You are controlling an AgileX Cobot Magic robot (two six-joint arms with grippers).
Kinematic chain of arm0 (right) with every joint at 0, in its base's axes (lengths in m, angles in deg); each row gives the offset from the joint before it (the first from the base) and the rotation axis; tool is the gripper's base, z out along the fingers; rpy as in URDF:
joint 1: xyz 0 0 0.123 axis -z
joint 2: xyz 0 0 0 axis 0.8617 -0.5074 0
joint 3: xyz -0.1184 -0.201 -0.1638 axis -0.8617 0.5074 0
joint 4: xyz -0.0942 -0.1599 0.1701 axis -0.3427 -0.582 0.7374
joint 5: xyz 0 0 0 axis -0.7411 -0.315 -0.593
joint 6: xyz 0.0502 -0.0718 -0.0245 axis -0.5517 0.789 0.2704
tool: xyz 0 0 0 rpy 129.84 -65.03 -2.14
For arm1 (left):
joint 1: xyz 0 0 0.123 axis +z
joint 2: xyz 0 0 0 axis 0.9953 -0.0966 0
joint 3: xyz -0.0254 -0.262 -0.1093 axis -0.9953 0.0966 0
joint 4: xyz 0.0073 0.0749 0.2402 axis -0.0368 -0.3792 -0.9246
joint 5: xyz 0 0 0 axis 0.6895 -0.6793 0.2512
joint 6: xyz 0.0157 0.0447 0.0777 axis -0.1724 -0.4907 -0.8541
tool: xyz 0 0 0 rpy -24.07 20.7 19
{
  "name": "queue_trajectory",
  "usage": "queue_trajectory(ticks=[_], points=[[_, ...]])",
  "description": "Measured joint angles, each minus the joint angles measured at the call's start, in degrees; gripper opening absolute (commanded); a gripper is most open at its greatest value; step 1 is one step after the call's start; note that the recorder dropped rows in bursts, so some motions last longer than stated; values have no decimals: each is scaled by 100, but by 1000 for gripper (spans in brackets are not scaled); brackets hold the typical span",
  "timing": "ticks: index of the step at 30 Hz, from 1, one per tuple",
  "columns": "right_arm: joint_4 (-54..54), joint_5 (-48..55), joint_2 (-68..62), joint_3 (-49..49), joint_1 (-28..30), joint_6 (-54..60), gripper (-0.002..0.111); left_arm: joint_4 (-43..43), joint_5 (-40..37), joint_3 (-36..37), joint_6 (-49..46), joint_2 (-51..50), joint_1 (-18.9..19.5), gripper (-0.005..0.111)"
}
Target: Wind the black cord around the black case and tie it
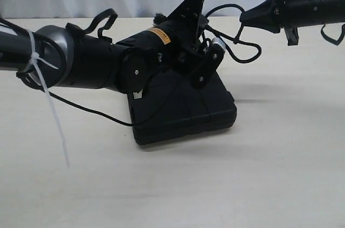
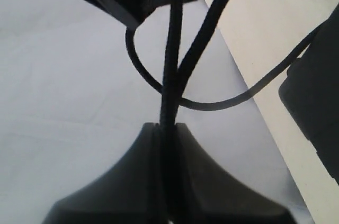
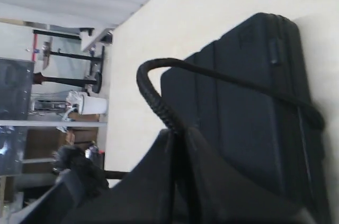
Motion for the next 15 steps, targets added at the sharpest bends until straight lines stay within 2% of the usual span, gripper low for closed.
queue_trajectory(ticks=[6, 15], points=[[-988, 118, 0, -315, 13, -510, 4, -93, 87, 0, 0, -13, 0, 0], [-1748, 435, 0, -337, 13, -725, 4, -392, 86, 0, 0, -38, 0, 0]])
